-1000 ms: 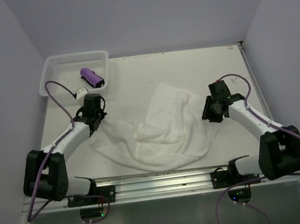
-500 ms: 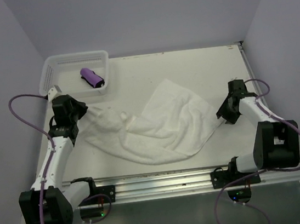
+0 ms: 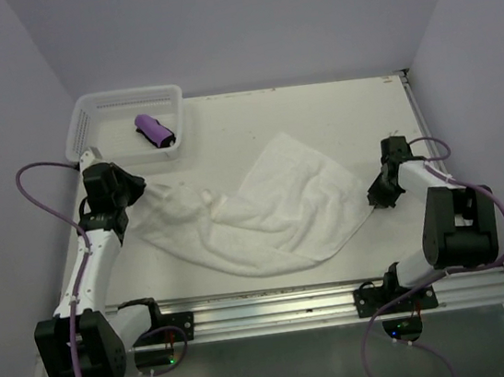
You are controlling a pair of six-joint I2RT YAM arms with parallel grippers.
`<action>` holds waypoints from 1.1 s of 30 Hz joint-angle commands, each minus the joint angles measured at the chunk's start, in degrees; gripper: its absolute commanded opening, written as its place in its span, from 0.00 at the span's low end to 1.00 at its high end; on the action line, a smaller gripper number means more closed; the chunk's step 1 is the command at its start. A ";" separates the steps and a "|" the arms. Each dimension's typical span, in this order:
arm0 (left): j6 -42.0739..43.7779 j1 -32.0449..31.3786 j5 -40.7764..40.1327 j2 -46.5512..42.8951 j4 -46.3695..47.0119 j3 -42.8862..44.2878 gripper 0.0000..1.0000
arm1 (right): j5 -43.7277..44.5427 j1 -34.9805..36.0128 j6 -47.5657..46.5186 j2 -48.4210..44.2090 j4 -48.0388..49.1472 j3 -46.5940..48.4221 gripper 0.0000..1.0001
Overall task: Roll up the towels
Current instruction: Flatten the towel
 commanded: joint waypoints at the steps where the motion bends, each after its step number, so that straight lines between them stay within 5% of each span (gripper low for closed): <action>1: 3.48 0.80 -1.81 0.56 -1.03 0.26 0.00 | -1.23 -0.20 1.51 3.89 5.78 -2.54 0.11; 4: 5.32 0.80 -3.83 1.09 -1.46 -0.36 0.11 | -2.19 -0.37 1.51 4.51 6.31 -2.89 0.00; 5: 5.85 0.80 -4.18 1.26 -1.47 -0.45 0.27 | -2.46 -0.46 1.51 4.33 6.31 -2.98 0.00; 8: 6.91 0.80 -4.19 2.23 -1.73 -0.45 0.56 | -3.42 -0.64 1.60 2.84 6.22 -3.51 0.00; 16: 6.73 -0.77 10.75 5.56 7.05 -3.79 0.59 | -4.74 -0.73 1.42 0.73 6.75 -5.79 0.00; 21: 8.32 -10.78 6.01 11.45 7.32 -3.87 0.66 | -6.15 -0.73 1.25 1.34 7.98 -6.76 0.00; 25: 9.02 -12.11 6.45 17.16 8.46 -1.95 0.66 | -6.15 -0.81 1.16 2.22 8.95 -7.02 0.00; 33: 11.48 -16.07 -5.66 25.25 5.92 7.18 0.65 | -7.28 -0.73 0.72 3.10 9.74 -6.67 0.00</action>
